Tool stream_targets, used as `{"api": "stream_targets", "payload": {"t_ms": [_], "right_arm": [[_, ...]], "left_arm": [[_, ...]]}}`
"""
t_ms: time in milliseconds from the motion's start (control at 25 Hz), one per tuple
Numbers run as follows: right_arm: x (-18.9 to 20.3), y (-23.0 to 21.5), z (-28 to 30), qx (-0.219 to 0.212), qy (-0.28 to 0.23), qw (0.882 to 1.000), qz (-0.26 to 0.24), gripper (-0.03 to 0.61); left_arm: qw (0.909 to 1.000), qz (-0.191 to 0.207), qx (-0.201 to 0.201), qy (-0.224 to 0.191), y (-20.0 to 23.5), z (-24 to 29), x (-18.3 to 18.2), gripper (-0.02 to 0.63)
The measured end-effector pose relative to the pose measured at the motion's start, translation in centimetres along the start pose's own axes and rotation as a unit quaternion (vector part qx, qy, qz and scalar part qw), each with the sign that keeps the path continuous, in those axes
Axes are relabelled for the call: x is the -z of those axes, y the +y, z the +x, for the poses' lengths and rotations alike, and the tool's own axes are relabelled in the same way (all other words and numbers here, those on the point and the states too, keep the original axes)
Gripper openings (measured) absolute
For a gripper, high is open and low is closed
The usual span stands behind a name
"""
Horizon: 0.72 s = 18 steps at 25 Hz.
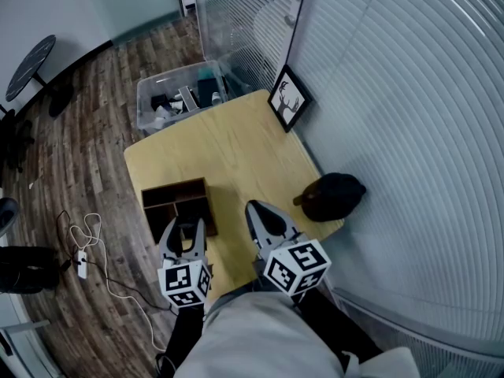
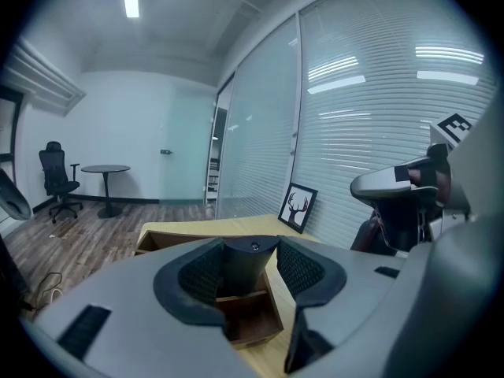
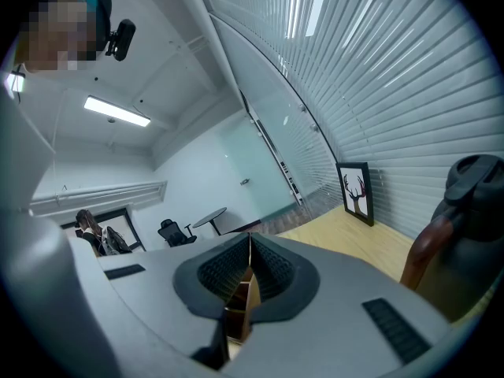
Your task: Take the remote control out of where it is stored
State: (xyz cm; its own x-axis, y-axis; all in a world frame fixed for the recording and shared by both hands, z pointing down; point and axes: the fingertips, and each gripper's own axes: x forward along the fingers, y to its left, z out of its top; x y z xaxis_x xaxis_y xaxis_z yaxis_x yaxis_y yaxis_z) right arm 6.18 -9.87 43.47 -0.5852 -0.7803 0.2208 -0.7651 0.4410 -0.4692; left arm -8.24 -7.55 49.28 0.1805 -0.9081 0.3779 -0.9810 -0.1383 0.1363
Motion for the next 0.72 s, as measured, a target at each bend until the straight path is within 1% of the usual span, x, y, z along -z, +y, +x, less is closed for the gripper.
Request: {"api": "stream_targets", "payload": {"t_ms": [160,360,560,720], "right_arm": [[-0.36,0.39,-0.13,0.001,0.0,1.0,-0.001,0.005],[-0.07,0.15,-0.03,-0.001,-0.001,1.0,0.0,0.005],[0.07,0.26,-0.08,0.001,0.001,1.0,0.002,0.005],[0.12,0.26,-0.13,0.002,0.001,1.0,0.002,0.005]], "left_arm": [[1.0,-0.002,0.001,-0.003,0.04,-0.46,-0.57,0.215],[1.0,-0.004,0.0,-0.003,0.06,-0.49,-0.43,0.215],[0.9999,-0.016,0.003,-0.004,0.18,-0.69,-0.38,0.215],[0.9998,-0.018,0.002,-0.006,0.24,-0.84,-0.51,0.215]]}}
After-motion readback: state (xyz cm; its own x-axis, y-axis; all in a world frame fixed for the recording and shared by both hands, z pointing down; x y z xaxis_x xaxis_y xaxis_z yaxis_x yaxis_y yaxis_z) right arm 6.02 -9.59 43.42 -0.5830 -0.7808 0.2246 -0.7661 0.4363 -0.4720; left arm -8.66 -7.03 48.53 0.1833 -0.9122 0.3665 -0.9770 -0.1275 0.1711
